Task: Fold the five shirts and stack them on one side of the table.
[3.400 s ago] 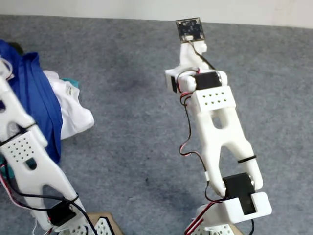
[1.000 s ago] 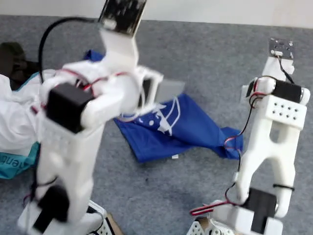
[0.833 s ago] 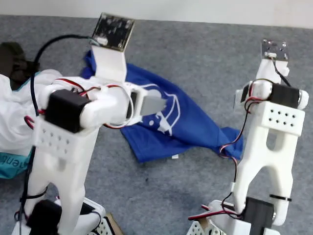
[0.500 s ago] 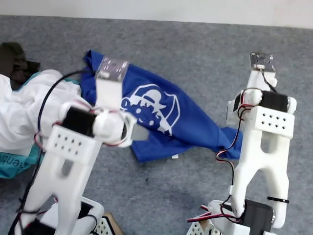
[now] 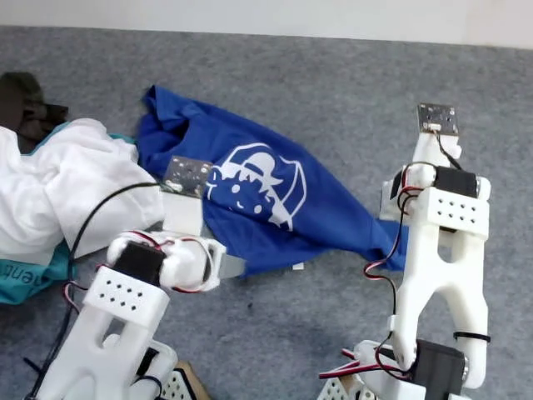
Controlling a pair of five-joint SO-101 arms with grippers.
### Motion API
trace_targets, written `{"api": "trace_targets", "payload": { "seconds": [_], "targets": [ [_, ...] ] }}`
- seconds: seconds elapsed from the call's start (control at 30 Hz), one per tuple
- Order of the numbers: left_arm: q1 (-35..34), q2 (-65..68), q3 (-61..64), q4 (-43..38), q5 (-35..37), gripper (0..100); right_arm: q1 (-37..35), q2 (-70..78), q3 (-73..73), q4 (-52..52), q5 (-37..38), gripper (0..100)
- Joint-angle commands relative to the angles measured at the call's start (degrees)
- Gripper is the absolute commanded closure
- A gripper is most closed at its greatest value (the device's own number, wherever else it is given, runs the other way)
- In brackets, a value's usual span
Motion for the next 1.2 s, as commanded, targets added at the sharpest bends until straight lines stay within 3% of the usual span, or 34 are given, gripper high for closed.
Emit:
{"api": "trace_targets", "payload": {
  "seconds": [0.0, 0.2, 0.47, 1.0, 1.17],
  "targets": [
    [4.3, 1.9, 0.2, -3.9, -0.3, 67, -0.4, -2.4, -0.2, -1.1, 0.4, 89.3],
    [7.1, 10.6, 0.0, -10.5, -0.1, 68, -0.4, -2.7, -0.2, -1.1, 0.4, 89.3],
    [7.2, 17.4, -0.1, -16.1, -0.2, 82, -0.4, -2.4, -0.2, -1.1, 0.6, 89.3],
    [7.3, 17.8, 0.2, -17.0, -0.2, 82, -0.3, -2.4, -0.2, -1.2, 0.6, 89.3],
    [10.2, 17.9, 0.3, -17.0, -0.2, 82, -0.3, -2.4, -0.2, -1.2, 0.6, 89.3]
  ]
}}
